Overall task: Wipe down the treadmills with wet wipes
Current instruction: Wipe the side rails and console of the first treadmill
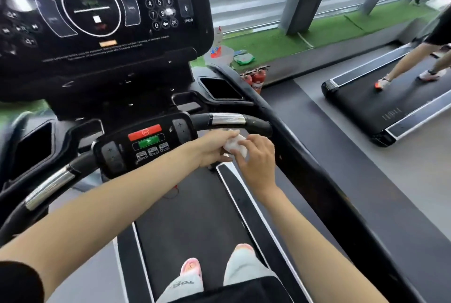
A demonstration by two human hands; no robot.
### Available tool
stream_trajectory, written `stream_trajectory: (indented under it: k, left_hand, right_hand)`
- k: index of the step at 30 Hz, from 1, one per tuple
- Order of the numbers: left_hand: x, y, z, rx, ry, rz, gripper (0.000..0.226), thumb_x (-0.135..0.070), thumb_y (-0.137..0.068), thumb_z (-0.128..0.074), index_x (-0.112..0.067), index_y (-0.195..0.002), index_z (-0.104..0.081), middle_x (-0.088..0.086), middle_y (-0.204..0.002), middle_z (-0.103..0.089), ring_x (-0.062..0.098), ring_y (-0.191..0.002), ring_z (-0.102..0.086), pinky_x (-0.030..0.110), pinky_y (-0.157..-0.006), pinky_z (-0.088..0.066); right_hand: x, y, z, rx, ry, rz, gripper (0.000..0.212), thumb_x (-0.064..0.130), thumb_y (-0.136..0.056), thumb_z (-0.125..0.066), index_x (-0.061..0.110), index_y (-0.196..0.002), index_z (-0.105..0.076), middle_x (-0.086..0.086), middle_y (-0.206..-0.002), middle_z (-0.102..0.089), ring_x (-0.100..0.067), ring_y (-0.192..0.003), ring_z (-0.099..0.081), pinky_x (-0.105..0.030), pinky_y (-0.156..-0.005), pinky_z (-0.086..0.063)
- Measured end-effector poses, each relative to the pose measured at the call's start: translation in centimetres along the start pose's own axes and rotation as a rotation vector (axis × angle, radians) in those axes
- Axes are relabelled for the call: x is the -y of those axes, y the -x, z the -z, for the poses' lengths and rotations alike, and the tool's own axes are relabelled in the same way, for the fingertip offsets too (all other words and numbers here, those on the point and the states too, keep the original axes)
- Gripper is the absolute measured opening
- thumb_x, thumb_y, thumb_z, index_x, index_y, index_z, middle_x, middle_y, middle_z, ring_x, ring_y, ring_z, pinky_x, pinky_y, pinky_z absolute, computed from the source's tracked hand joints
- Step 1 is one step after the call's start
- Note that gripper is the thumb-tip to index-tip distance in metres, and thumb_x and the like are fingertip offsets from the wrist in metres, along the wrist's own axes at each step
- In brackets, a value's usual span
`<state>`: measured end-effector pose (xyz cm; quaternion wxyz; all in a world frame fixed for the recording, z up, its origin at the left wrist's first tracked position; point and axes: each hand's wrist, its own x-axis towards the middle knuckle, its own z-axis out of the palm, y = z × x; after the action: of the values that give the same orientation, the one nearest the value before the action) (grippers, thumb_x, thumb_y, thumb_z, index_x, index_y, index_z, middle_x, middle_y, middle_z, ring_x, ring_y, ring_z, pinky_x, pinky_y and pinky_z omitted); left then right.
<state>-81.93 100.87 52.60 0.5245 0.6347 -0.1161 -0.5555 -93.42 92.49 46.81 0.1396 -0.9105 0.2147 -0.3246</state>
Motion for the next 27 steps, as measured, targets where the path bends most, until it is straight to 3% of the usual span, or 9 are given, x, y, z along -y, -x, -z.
stream_trajectory:
  k: [5,8,12,16,18,20,23,25,27]
  left_hand:
    - [0.8,0.0,-0.6,0.050,0.095,0.052,0.032,-0.039,-0.100,-0.043,-0.014,-0.095,-0.062,0.003,-0.080,-0.063,0.015,-0.074,-0.057,0.028,-0.069,-0.047]
    - [1.1,-0.4,-2.3,0.056,0.163,0.073,0.035,-0.039,-0.102,-0.040,-0.014,-0.091,-0.062,0.002,-0.076,-0.065,0.014,-0.070,-0.060,0.029,-0.073,-0.048]
    - [1.4,-1.2,-5.7,0.040,0.190,0.077,0.036,-0.040,-0.102,-0.037,-0.016,-0.089,-0.060,-0.002,-0.070,-0.063,0.012,-0.064,-0.058,0.028,-0.071,-0.045]
    - [1.9,-2.1,-8.5,-0.016,0.227,0.077,0.038,-0.041,-0.103,-0.037,-0.018,-0.079,-0.056,0.000,-0.070,-0.052,0.011,-0.062,-0.049,0.023,-0.060,-0.045]
    - [2.2,-2.1,-9.3,-0.017,0.228,0.069,0.046,-0.040,-0.103,-0.035,-0.018,-0.071,-0.059,-0.001,-0.066,-0.055,0.011,-0.061,-0.051,0.024,-0.062,-0.047]
    - [2.4,-2.0,-9.6,-0.010,0.202,0.057,0.052,-0.040,-0.103,-0.036,-0.021,-0.063,-0.063,-0.002,-0.065,-0.060,0.012,-0.068,-0.053,0.027,-0.071,-0.044]
    - [2.8,-1.9,-9.8,-0.096,0.050,0.055,0.034,-0.040,-0.099,-0.044,-0.023,-0.078,-0.065,-0.006,-0.076,-0.066,0.009,-0.078,-0.060,0.027,-0.072,-0.037]
    - [3.4,-2.0,-10.1,-0.192,-0.021,0.014,0.020,-0.033,-0.097,-0.052,-0.022,-0.088,-0.066,-0.003,-0.081,-0.065,0.010,-0.077,-0.059,0.026,-0.067,-0.034]
    - [4.1,-1.9,-10.3,-0.289,-0.042,-0.038,0.011,-0.022,-0.094,-0.057,-0.020,-0.091,-0.067,0.002,-0.082,-0.065,0.010,-0.071,-0.056,0.025,-0.063,-0.035]
  right_hand:
    - [-0.8,-0.3,1.2,-0.058,0.019,0.148,0.014,-0.001,-0.072,-0.074,0.007,-0.066,-0.064,-0.008,-0.081,-0.061,-0.023,-0.080,-0.052,-0.031,-0.082,-0.035]
    - [-2.7,-0.3,2.1,-0.044,0.043,0.225,0.009,0.014,-0.079,-0.067,0.007,-0.075,-0.068,-0.009,-0.085,-0.063,-0.027,-0.081,-0.056,-0.034,-0.085,-0.038]
    - [-4.4,0.2,2.9,0.011,-0.016,0.172,0.015,0.020,-0.072,-0.076,0.009,-0.081,-0.070,-0.006,-0.085,-0.062,-0.023,-0.086,-0.052,-0.034,-0.086,-0.038]
    - [-5.7,0.4,4.1,0.079,-0.081,0.120,0.003,0.014,-0.075,-0.069,0.011,-0.077,-0.069,-0.002,-0.078,-0.061,-0.023,-0.080,-0.055,-0.031,-0.084,-0.035]
    - [-6.5,0.3,4.6,0.139,-0.112,0.051,0.013,0.018,-0.080,-0.059,0.011,-0.074,-0.069,-0.002,-0.076,-0.062,-0.024,-0.076,-0.058,-0.031,-0.082,-0.037]
    - [-7.1,0.1,5.2,0.265,-0.267,-0.104,0.014,0.019,-0.082,-0.061,0.009,-0.076,-0.069,-0.003,-0.079,-0.064,-0.023,-0.077,-0.059,-0.032,-0.080,-0.043]
    - [-8.0,-0.5,6.1,0.426,-0.550,-0.387,0.008,0.016,-0.085,-0.069,0.012,-0.078,-0.067,0.002,-0.077,-0.066,-0.008,-0.075,-0.060,-0.015,-0.068,-0.043]
    - [-8.7,-0.8,6.2,0.477,-0.595,-0.428,0.007,0.017,-0.086,-0.069,0.015,-0.079,-0.067,0.008,-0.073,-0.065,-0.001,-0.070,-0.060,-0.011,-0.063,-0.042]
    - [-9.1,-0.8,6.2,0.516,-0.613,-0.436,0.008,0.019,-0.086,-0.071,0.015,-0.080,-0.067,0.006,-0.074,-0.067,-0.005,-0.071,-0.063,-0.013,-0.064,-0.047]
